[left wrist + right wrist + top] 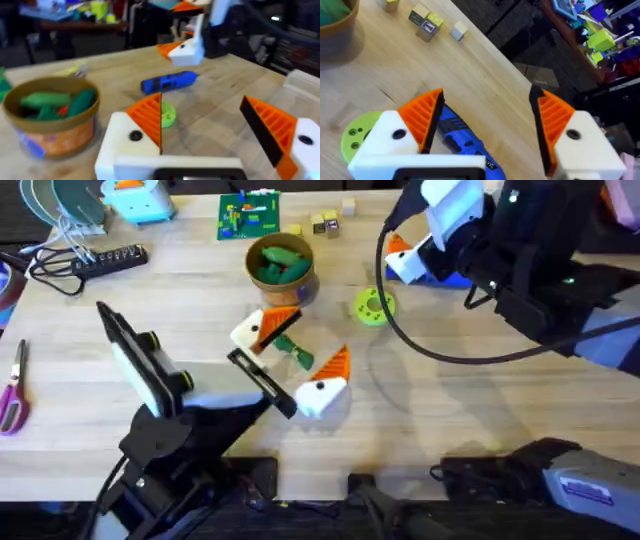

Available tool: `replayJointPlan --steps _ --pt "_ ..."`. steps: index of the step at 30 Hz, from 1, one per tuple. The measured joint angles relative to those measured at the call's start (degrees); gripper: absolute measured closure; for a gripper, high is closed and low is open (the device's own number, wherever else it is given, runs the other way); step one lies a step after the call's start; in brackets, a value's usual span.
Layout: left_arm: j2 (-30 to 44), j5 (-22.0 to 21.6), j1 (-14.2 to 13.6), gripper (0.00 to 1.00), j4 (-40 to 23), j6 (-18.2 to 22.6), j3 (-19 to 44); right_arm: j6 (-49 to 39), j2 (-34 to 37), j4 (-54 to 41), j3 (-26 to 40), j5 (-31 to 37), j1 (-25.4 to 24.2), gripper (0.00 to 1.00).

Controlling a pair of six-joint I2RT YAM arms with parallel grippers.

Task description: Pick up the gripper from the table and insert it into the empty holder that is missing its gripper. Then pick up a screw, insert it into the mounting hole, and use the screwdriver to tighten it. Finally, clean up the table by picking up the vegetable and placing it into the bucket.

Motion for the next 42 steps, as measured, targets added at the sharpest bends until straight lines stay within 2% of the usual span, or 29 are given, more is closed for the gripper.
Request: replayJointPlan --steps 3,6,11,17,19,22,29,32,36,42 --pt "0.5 -5.1 0.0 0.006 -6.4 -4.4 3.8 0.4 0.0 0.0 0.0 0.0 0.7 0.01" --pt "3.8 -9.8 0.0 0.006 -12.0 -6.8 10.3 0.6 0.0 0.1 0.0 0.0 1.1 0.01" --pt "15.3 -16.0 0.0 0.006 -18.9 -8.9 22.8 0.6 0.0 0.2 0.0 0.0 1.1 0.01" --pt "36.9 -18.6 0.0 0.006 -27.9 -11.2 36.8 0.6 0.0 0.2 0.0 0.0 1.1 0.011" --pt "43.1 -18.7 0.0 0.006 -31.5 -13.1 40.6 0.6 0.0 0.2 0.0 0.0 1.1 0.01" --pt "51.3 -18.6 0.0 0.007 -37.6 -18.6 45.3 0.6 0.0 0.2 0.0 0.0 1.1 0.011" --pt "60.1 -18.4 0.0 0.008 -46.7 -40.5 47.4 0.8 0.0 0.2 0.0 0.0 1.1 0.011" --pt "61.6 -18.4 0.0 0.008 -47.7 -48.2 47.4 0.8 0.0 0.2 0.0 0.0 1.1 0.011" --pt "62.7 -18.4 0.0 0.008 -47.8 -53.0 47.4 0.8 0.0 0.2 0.0 0.0 1.1 0.01" --pt "63.0 -18.9 0.0 0.008 -48.6 -55.5 47.4 0.8 0.0 0.2 0.0 0.0 1.1 0.01"
